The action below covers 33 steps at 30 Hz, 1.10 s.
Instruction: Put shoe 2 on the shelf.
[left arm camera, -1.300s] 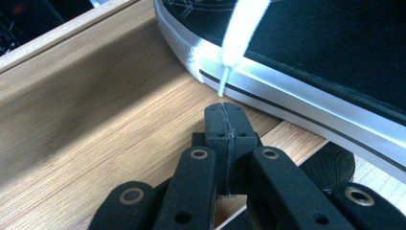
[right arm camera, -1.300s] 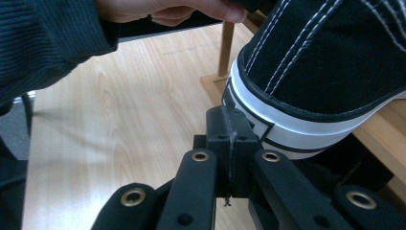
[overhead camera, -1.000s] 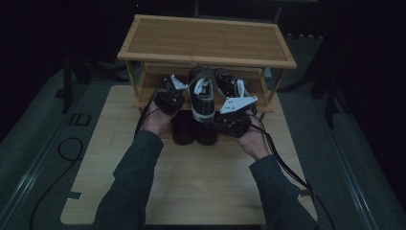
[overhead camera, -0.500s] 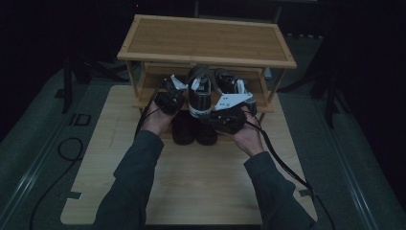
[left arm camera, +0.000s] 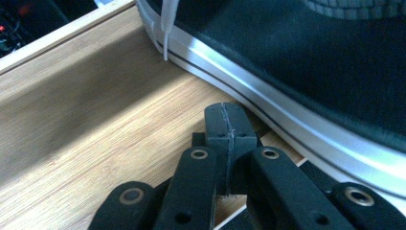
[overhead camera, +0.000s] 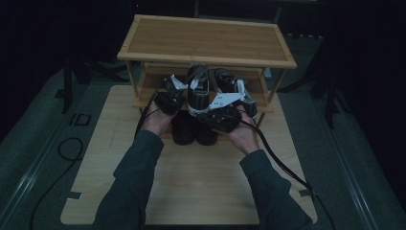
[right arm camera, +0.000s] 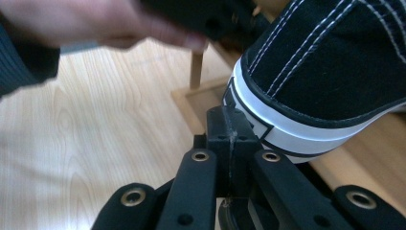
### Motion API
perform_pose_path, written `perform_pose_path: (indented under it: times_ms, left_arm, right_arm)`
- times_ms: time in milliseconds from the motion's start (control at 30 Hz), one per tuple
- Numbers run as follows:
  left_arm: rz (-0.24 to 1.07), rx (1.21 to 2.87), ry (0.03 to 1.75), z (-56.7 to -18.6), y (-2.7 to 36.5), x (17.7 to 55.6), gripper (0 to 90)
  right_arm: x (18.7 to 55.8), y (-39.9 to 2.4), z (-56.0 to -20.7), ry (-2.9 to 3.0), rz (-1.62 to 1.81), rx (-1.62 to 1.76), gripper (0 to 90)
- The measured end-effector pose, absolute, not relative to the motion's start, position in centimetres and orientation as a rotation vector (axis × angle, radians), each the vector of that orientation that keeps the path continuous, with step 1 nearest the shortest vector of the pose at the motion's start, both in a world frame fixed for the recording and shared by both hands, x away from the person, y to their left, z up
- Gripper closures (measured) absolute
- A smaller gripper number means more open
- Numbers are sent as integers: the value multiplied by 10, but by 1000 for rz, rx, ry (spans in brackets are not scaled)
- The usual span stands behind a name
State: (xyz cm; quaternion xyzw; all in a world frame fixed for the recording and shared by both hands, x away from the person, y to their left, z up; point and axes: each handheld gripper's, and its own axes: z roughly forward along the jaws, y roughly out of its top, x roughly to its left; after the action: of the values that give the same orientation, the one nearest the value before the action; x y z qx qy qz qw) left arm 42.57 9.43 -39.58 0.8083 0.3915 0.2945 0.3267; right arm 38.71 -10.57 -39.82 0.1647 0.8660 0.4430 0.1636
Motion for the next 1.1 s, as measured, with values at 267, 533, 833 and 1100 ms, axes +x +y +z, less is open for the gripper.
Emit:
perform_pose_path:
  times_ms: [267,533,833,1100]
  left_arm:
    - [778,2117,1043,-395,108,425,900]
    - [772,2117,1043,-395,108,425,900]
    - [773,2118,1042,-395,107,425,900]
    - [778,2123,1044,-395,107,425,900]
  right_arm:
    - [383,-105,-400,2464,1229,461,879]
    - [384,-104,-397,2417,1256,451,900]
    - [389,-99,-403,2394,1207,466,900]
    - [391,-95,-401,2387,1192,465,900]
